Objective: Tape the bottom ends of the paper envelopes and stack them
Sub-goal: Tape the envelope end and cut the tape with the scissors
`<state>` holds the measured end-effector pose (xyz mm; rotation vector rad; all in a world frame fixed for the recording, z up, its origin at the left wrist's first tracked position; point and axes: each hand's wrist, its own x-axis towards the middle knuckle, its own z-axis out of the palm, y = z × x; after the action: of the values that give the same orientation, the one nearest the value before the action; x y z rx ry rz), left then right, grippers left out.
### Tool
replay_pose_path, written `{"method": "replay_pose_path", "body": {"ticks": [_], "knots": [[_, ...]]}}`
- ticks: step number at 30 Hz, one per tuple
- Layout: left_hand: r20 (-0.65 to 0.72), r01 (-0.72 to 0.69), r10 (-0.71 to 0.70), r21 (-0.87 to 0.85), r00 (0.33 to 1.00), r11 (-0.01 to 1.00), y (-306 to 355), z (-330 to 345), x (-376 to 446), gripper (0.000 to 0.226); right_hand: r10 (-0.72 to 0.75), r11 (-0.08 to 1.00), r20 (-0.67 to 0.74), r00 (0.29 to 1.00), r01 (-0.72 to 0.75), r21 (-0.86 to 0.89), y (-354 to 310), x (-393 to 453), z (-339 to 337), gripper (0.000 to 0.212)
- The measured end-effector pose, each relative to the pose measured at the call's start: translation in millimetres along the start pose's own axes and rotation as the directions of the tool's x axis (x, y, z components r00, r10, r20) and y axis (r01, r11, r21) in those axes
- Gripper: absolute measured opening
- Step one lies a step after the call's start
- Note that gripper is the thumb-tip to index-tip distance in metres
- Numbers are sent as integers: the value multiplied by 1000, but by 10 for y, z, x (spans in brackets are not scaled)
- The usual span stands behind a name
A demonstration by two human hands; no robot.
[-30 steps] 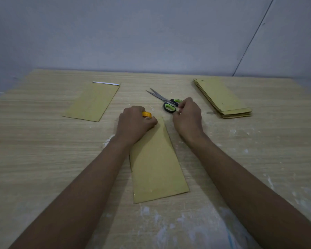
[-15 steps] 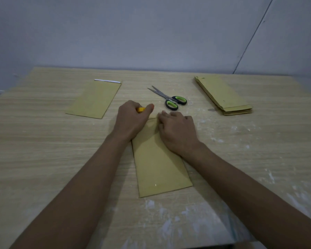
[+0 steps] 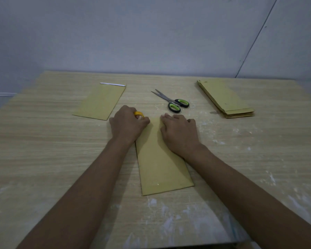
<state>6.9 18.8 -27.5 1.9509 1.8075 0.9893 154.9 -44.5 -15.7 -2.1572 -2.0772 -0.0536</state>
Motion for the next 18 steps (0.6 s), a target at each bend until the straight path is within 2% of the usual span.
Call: {"method": "replay_pose_path", "body": {"ticks": [5,7,10,12,15,18], "knots": [[0,-16,16,66,1000,998,17,15,-9,43,25,999,21,999,-25,28,-22,3,12,48],[6,-16,16,78,1000,997,17,19,-13,41,29,997,-25,999,-27,67,-55,7,-1,50],[11,-30,29,107,1000,994,15,19,-5,39,-103,986,-136,985,119,115,-140,13,19,54],[13,-40,39,101,999,994,8,14,-13,43,-153,969,-58,986,162,185,-173,7,64,48],[16,-27,26,26,1000,999,-11,-26,-27,49,-182,971,-6,983,181,155,-150,-2,91,46],[11,56,-55,-169,998,984,-30,-102,-21,54,-187,974,5,982,185,132,-148,-4,71,49]]}}
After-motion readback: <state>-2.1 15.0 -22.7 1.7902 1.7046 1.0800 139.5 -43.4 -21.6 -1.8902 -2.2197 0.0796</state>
